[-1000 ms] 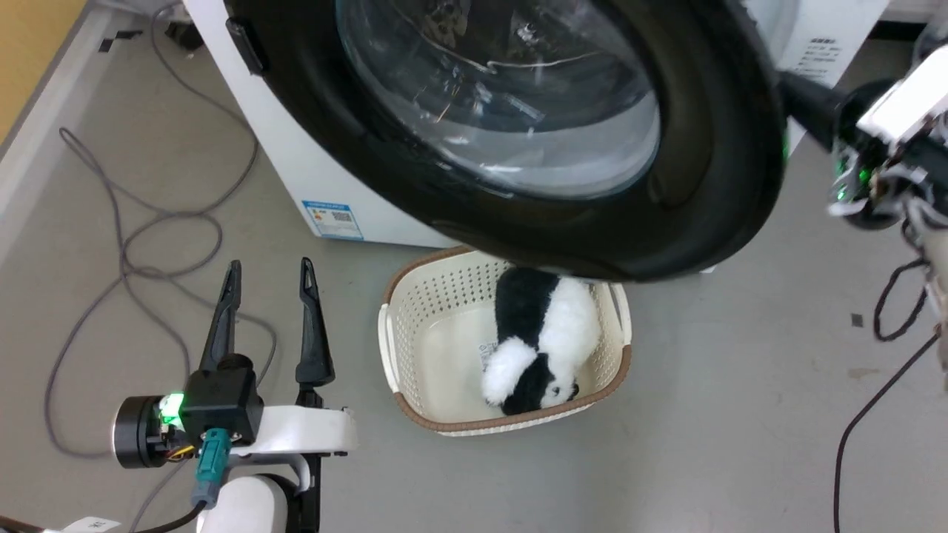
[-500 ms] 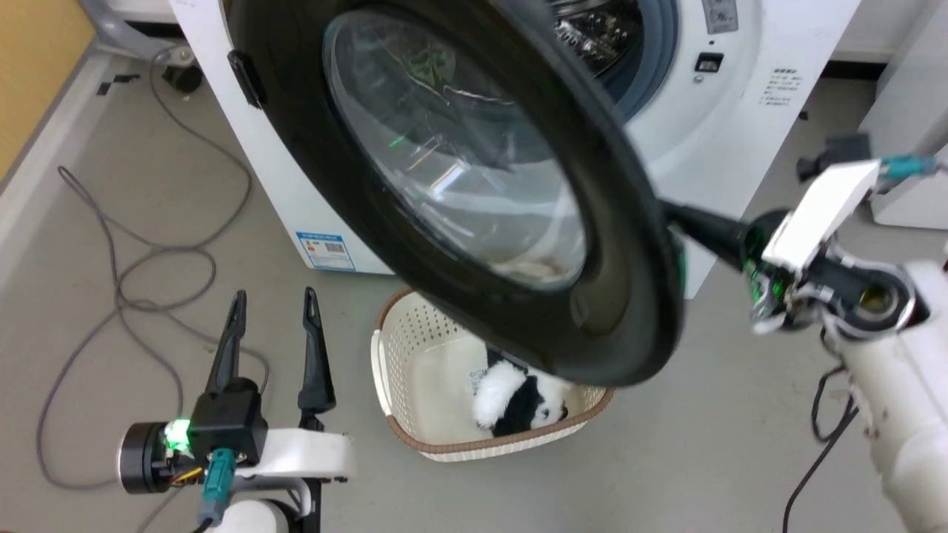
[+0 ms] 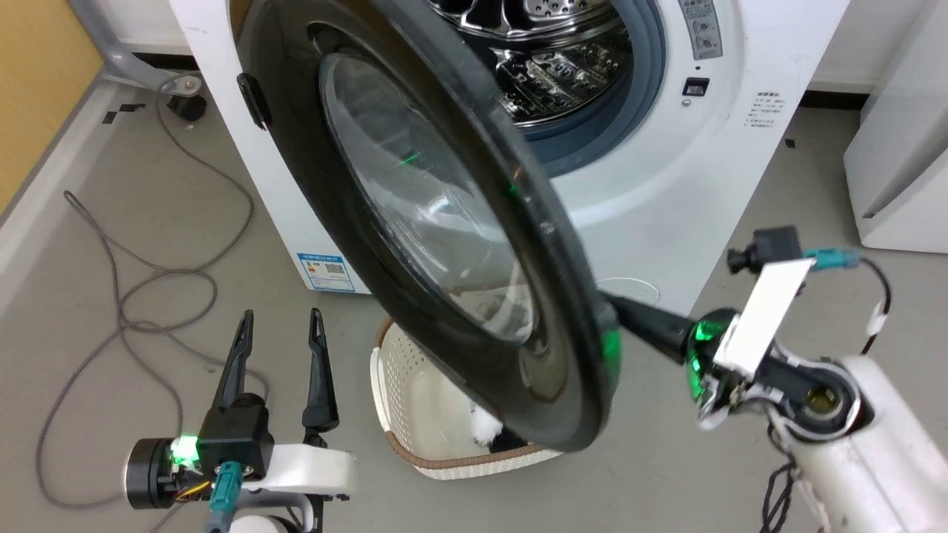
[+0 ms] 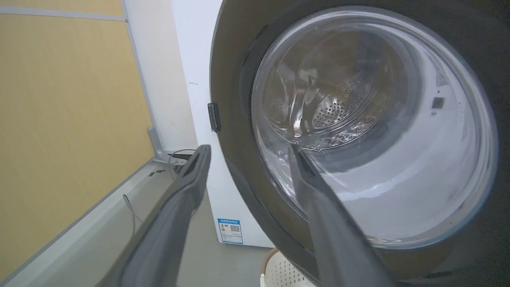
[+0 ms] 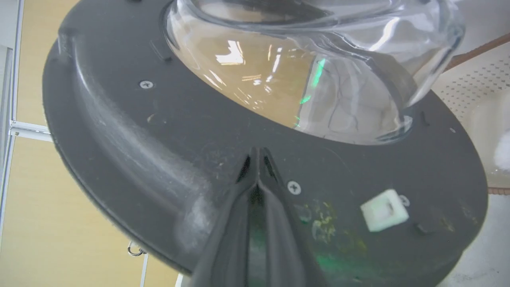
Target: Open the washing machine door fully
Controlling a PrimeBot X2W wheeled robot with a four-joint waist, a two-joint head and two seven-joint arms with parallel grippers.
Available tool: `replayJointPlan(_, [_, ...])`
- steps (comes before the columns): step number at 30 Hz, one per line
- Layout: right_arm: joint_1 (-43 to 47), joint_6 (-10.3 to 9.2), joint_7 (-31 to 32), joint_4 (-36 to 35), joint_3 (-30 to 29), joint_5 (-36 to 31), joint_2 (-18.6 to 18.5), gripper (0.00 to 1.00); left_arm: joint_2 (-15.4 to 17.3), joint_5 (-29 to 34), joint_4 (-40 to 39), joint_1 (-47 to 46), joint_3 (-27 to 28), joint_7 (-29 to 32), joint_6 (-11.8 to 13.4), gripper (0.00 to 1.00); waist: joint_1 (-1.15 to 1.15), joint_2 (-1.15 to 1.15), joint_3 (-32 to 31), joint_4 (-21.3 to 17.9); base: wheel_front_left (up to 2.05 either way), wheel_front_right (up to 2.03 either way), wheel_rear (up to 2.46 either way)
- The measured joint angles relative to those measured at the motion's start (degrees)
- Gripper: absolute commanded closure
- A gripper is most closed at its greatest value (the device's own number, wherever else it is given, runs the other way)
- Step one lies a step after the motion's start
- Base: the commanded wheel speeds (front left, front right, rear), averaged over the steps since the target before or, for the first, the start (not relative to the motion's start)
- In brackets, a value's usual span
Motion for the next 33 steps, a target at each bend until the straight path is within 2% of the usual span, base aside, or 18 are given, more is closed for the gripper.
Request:
replayJointPlan(11, [8.05,0.00,0.47,-7.88,2.85,0.58,3.93,1.00,0.40,0.54,0.87,1.21,-0.35,0.00,0.01,0.00,0.00,0.00,-1.64,0.32,0.00,0.00,0.00])
replayJointPlan(18, [10.64,0.00,1.10,-10.23,5.82,0.40,6.58,1.00,0.54,0.51,1.13,1.98,-0.43,0.00,0.03,0.00,0.00,0.00,-1.98,0.76,0.00,0.00,0.00])
replayJointPlan(26, [12.73,0.00,1.93,-11.90,8.44,-1.19,7.54,1.00,0.53,0.47,1.18,1.99,-0.64,0.00,0.10,0.00,0.00,0.00,-1.78,0.95,0.00,0.00,0.00])
replayJointPlan(30, [13.82,0.00,-2.27,-14.27,6.11,-2.91,7.39,1.00,0.53,0.38,1.43,2.11,-0.53,0.00,0.12,0.00,0.00,0.00,-2.18,0.72,0.00,0.00,0.00])
replayJointPlan(33, [15.05,0.00,-9.13,-16.99,2.55,-6.36,6.59,1.00,0.53,0.32,1.60,2.25,-0.29,0.00,0.13,0.00,0.00,0.00,-2.73,0.40,0.00,0.00,0.00])
